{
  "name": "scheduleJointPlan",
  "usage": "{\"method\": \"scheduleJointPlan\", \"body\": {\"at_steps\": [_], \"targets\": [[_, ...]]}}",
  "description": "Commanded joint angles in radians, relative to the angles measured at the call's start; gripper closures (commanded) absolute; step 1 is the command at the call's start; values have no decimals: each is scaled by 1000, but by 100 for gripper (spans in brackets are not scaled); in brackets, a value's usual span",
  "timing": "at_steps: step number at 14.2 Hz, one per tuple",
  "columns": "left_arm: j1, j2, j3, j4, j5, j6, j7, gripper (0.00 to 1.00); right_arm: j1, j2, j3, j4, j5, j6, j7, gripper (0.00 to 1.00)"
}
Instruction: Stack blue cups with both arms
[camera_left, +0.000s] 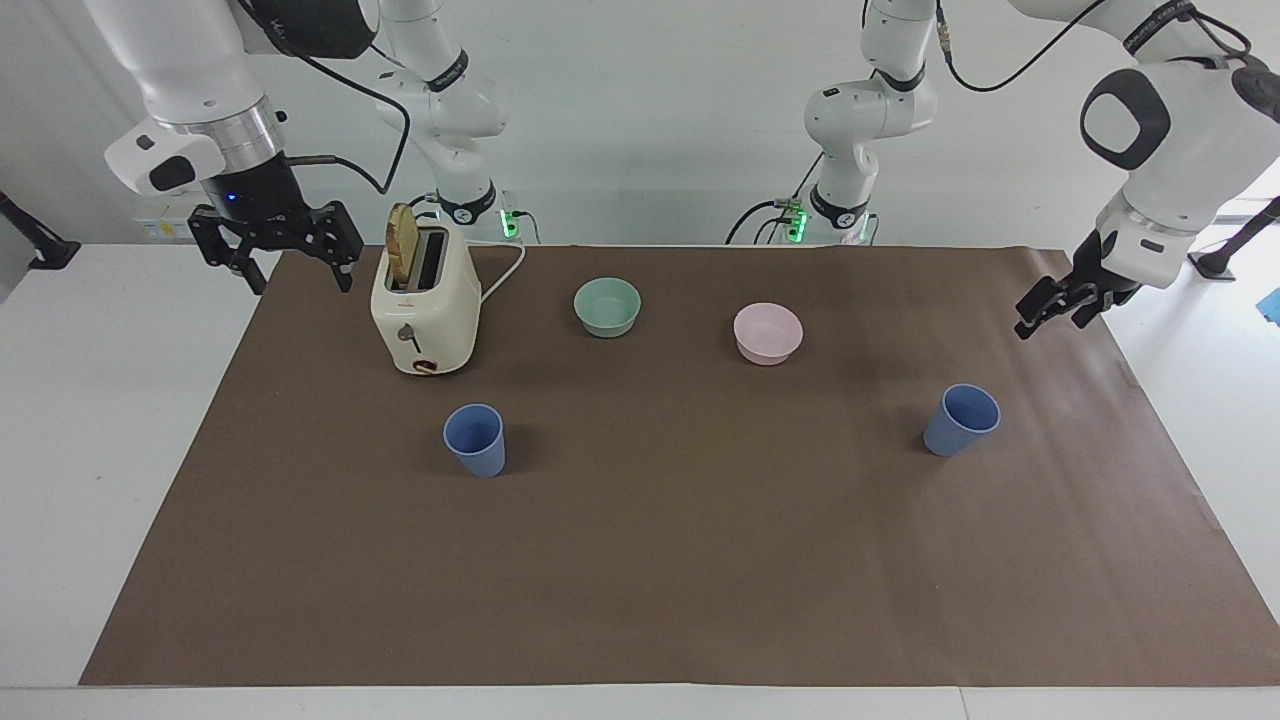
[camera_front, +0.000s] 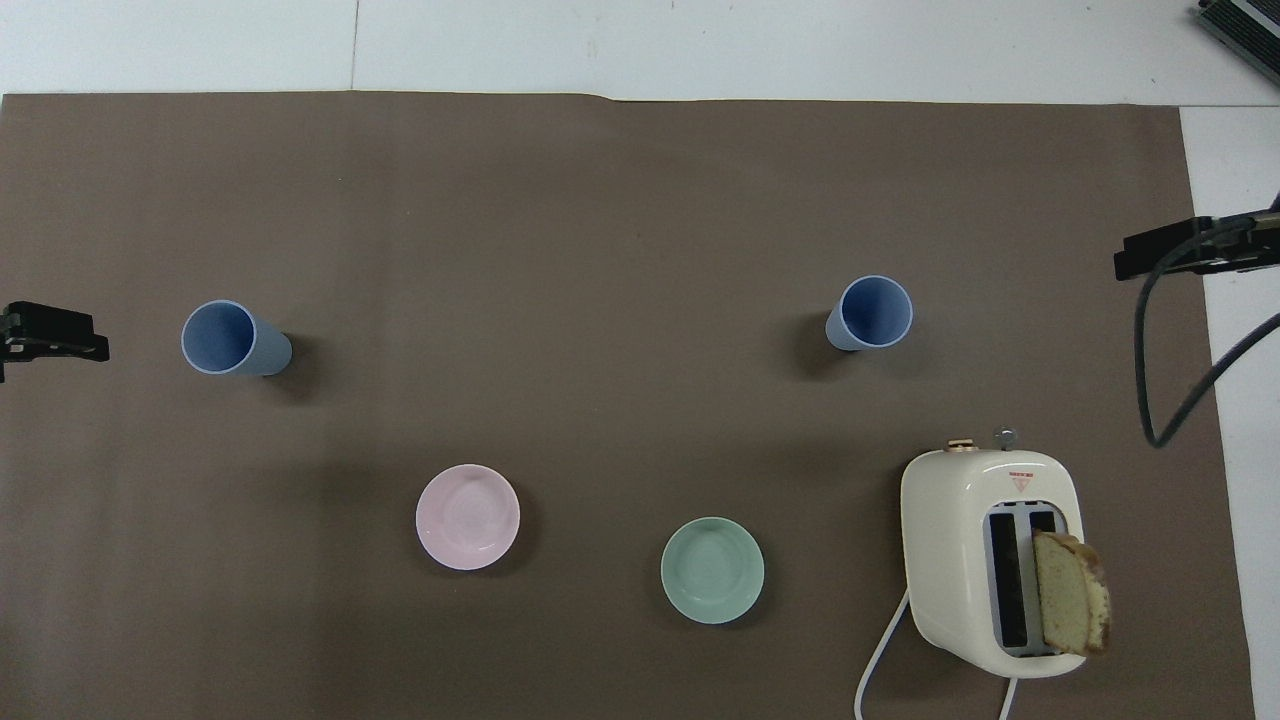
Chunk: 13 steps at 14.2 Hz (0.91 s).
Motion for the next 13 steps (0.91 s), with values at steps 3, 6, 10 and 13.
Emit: {"method": "scheduleJointPlan", "body": {"at_steps": [3, 6, 10, 13], "targets": [[-18, 90, -10, -100, 10, 170, -153, 0, -12, -18, 9, -16, 5, -7, -20, 0], [-43, 104, -10, -169, 9, 275, -191, 0, -12, -18, 9, -16, 5, -7, -20, 0], [-45, 141, -10, -170, 6, 303, -188, 0, -12, -18, 9, -16, 5, -7, -20, 0], [-46, 147, -10, -167, 6, 301, -189, 61, -12, -18, 9, -16, 5, -7, -20, 0]]}}
